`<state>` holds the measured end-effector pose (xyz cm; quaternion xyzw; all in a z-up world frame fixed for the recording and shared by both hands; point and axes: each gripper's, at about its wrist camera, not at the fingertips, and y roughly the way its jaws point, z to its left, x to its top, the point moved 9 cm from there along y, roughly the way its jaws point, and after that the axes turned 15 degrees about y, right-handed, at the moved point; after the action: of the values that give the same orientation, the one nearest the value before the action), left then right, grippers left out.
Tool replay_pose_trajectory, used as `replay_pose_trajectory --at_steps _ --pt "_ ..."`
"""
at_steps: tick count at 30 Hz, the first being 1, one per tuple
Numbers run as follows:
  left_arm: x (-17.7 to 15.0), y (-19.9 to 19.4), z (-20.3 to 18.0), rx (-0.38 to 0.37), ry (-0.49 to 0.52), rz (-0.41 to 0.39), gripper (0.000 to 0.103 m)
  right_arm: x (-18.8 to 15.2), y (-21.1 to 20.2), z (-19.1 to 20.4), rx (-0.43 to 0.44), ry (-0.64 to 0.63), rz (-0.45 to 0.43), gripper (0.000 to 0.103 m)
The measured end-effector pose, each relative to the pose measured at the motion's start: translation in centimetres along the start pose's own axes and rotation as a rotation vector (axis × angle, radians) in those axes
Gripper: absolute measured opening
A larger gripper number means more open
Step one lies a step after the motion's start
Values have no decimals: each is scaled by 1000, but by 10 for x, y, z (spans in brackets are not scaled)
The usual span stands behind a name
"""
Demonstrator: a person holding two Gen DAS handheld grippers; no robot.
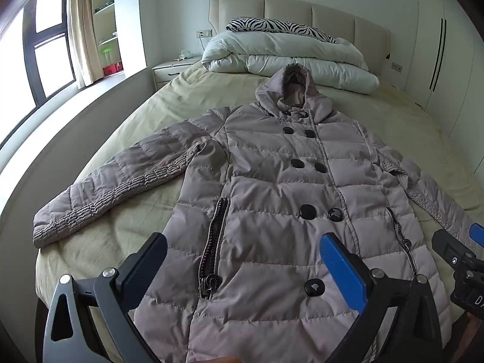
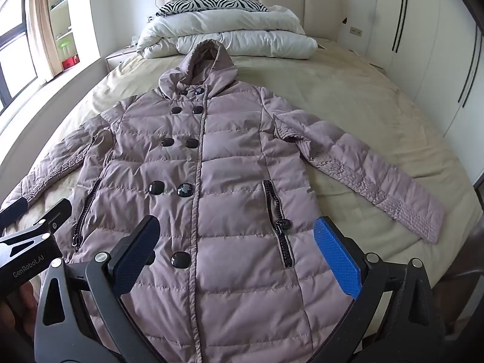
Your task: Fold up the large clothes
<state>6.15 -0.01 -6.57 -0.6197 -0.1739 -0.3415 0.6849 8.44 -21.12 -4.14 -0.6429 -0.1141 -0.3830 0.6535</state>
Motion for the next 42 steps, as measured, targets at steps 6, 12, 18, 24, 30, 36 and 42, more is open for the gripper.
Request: replay_pose_trajectory --at_steps 6,12,18,24,30,36,42 --pt "0 0 0 1 1 -2 103 -1 1 0 -2 -2 1 103" --pt "0 0 0 -1 -2 1 103 -2 3 1 -5 -4 1 103" --pt "0 0 0 -2 -2 2 103 -3 4 1 -6 -5 2 103" --pt "0 0 0 -4 -3 3 103 -3 5 1 -8 -5 4 103" --pt "-1 0 0 -3 -3 5 103 -4 5 1 -9 -6 6 103" --pt "-4 1 -2 -1 -4 9 103 -5 6 1 -10 -8 6 103" --pt "-4 1 -2 -1 -4 11 103 -6 7 1 -11 -9 8 103"
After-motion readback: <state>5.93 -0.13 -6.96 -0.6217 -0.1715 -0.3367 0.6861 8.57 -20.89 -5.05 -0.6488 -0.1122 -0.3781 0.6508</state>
